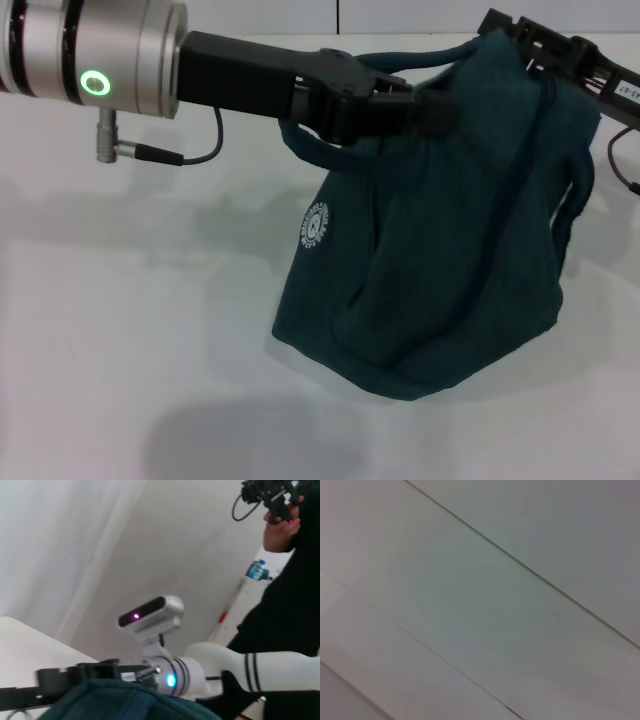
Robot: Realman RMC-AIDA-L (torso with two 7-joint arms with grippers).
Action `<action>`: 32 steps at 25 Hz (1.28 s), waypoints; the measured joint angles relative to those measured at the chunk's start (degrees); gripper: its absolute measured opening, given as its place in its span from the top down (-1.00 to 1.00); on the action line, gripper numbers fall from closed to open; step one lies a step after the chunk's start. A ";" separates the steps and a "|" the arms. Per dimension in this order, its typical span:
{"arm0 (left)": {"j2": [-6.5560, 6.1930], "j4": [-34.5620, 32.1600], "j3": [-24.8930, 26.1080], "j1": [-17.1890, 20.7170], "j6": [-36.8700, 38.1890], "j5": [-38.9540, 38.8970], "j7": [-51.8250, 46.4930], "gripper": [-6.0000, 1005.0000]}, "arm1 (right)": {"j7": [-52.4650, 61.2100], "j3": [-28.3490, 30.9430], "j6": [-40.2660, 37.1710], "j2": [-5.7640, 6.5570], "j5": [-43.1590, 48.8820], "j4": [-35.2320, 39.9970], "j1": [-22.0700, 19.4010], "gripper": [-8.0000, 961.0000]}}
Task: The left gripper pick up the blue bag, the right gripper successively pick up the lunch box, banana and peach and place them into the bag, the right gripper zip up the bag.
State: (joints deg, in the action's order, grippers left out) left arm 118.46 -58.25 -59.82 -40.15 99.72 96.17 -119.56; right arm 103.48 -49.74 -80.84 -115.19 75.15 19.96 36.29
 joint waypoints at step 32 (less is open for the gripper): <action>0.54 14.48 10.16 5.63 -17.64 0.09 7.82 0.90 | -2.92 0.01 -3.02 0.55 -4.54 3.69 -7.18 -0.82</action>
State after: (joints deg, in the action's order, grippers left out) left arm 119.00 -43.77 -49.66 -34.52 82.08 96.26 -111.74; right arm 100.55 -49.73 -83.86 -114.64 70.62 23.64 29.11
